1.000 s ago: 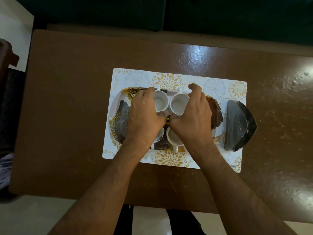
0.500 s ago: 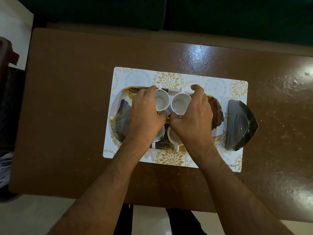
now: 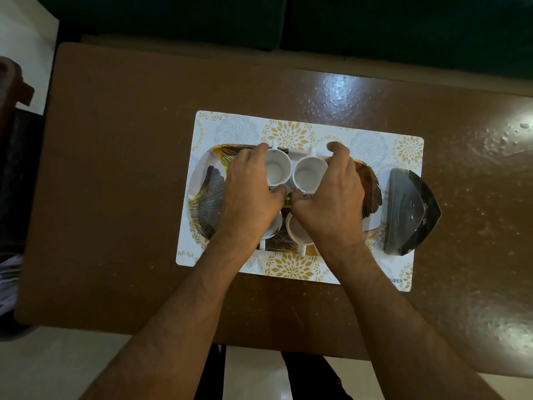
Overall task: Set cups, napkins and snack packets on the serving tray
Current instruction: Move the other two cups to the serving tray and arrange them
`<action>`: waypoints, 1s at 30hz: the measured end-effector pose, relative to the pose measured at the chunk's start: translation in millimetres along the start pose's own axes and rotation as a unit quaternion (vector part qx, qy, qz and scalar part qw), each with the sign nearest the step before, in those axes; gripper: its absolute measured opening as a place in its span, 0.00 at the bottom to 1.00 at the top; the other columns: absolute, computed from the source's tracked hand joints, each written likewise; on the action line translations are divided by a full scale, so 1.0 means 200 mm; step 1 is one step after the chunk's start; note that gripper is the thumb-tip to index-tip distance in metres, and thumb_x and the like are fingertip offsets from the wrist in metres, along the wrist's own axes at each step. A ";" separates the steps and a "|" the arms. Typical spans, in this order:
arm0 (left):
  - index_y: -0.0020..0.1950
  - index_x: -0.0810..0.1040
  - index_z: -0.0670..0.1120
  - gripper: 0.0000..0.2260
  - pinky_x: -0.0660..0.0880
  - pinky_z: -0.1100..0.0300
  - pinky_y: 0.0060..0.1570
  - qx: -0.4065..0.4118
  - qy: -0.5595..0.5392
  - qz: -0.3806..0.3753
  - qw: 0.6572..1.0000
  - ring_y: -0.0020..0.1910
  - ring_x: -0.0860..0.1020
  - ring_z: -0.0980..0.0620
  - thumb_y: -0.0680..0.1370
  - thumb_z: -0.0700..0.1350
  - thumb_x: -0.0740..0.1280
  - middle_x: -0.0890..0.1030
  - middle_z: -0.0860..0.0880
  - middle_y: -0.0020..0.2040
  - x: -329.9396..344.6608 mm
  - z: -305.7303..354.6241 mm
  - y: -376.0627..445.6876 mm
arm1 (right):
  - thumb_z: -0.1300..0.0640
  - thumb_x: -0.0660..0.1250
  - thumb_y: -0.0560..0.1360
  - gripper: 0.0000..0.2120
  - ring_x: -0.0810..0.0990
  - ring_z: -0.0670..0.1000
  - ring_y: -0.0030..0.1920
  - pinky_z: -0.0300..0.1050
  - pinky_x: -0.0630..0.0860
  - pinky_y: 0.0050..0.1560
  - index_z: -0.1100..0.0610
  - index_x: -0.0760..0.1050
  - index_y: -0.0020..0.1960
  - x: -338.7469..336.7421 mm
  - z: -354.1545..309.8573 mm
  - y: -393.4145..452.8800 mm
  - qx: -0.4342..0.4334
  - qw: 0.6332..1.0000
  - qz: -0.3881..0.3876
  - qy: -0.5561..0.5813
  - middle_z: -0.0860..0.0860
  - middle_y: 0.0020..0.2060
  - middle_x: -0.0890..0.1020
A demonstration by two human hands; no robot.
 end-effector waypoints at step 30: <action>0.78 0.67 0.42 0.31 0.72 0.46 0.73 0.011 -0.004 0.112 0.994 0.74 0.71 0.45 0.79 0.51 0.72 0.73 0.42 0.74 -0.42 -0.26 -0.02 | 0.46 0.70 0.75 0.34 0.69 0.61 0.75 0.58 0.71 0.74 0.61 0.67 0.76 0.05 -0.51 -0.07 -0.127 0.990 0.004 -0.060 0.61 0.74 0.71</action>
Point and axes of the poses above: each hand's wrist, its own y-axis towards the middle knuckle, its own x-axis out of the palm, z = x × y, the point moved 8 cm from there along y, towards the middle knuckle
